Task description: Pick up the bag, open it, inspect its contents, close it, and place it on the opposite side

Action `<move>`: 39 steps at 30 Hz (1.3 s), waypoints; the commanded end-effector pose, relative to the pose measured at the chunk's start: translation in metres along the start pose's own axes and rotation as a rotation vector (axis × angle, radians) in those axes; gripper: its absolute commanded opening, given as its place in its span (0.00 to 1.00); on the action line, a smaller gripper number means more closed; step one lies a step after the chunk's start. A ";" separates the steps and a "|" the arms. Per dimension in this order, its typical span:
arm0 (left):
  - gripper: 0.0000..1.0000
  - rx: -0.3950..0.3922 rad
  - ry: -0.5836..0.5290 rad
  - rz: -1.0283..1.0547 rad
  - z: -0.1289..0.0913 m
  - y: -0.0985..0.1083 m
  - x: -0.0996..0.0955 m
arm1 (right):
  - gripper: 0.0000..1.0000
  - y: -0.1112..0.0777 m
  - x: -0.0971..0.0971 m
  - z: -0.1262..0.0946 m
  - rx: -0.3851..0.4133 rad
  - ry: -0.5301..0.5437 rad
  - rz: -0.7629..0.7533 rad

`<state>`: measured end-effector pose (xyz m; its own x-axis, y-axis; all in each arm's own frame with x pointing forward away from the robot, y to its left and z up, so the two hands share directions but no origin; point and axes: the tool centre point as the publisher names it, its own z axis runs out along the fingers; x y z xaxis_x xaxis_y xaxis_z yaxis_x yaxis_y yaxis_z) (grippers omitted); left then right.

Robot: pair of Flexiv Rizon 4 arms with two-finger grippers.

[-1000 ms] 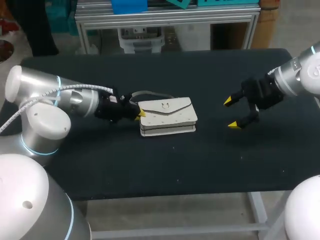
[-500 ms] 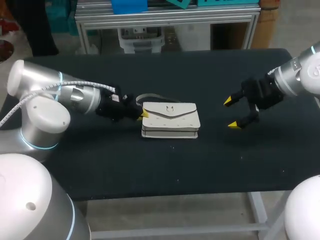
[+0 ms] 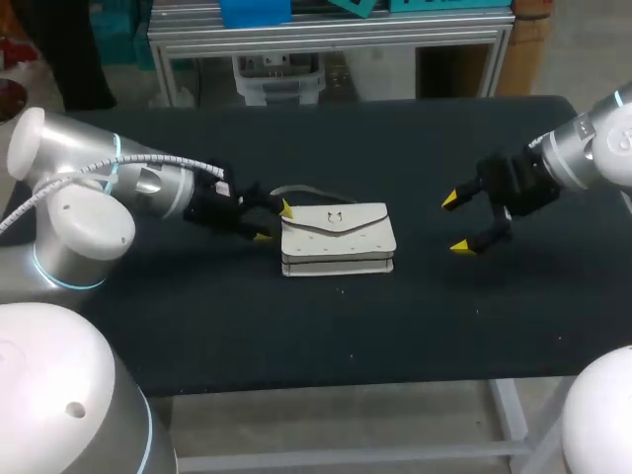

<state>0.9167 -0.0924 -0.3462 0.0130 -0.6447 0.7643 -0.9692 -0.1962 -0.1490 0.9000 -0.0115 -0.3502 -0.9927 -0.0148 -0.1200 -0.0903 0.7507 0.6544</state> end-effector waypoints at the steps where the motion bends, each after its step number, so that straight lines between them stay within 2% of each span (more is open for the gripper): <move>1: 1.00 -0.019 -0.034 0.009 -0.029 -0.008 0.004 | 1.00 0.007 0.001 -0.003 0.040 -0.015 -0.033; 9: 1.00 -0.069 -0.145 0.099 -0.058 -0.031 0.005 | 1.00 0.036 0.006 -0.011 0.121 -0.068 -0.137; 13: 1.00 -0.119 -0.239 0.200 -0.065 -0.036 0.005 | 1.00 0.049 0.010 -0.013 0.150 -0.096 -0.165; 18: 1.00 -0.128 -0.303 0.308 -0.072 -0.040 0.007 | 1.00 0.064 0.018 -0.009 0.176 -0.120 -0.185; 21: 1.00 -0.131 -0.299 0.408 -0.077 -0.040 0.008 | 1.00 0.073 0.022 -0.004 0.181 -0.112 -0.210; 24: 1.00 -0.114 -0.246 0.540 -0.082 -0.038 0.009 | 1.00 0.080 0.024 0.000 0.177 -0.109 -0.222; 26: 1.00 -0.129 -0.217 0.645 -0.085 -0.033 0.008 | 1.00 0.083 0.026 0.004 0.188 -0.107 -0.228; 27: 1.00 -0.154 -0.210 0.669 -0.086 -0.032 0.010 | 1.00 0.083 0.026 0.005 0.186 -0.107 -0.230; 28: 1.00 -0.237 -0.192 0.656 -0.088 -0.031 0.012 | 1.00 0.085 0.026 0.007 0.190 -0.107 -0.233; 29: 1.00 -0.353 -0.175 0.633 -0.094 -0.030 0.016 | 1.00 0.086 0.026 0.009 0.190 -0.106 -0.235; 33: 1.00 -0.353 -0.175 0.633 -0.094 -0.030 0.016 | 1.00 0.090 0.027 0.017 0.195 -0.105 -0.245; 39: 1.00 -0.353 -0.175 0.633 -0.094 -0.030 0.016 | 1.00 0.094 0.027 0.028 0.263 -0.111 -0.238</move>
<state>0.9141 -0.0257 -0.2690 -0.5638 -0.6798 0.4690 -0.8259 0.4582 -0.3286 0.8649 0.0672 -0.3052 -0.9318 -0.1580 -0.3268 -0.3057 0.8269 0.4720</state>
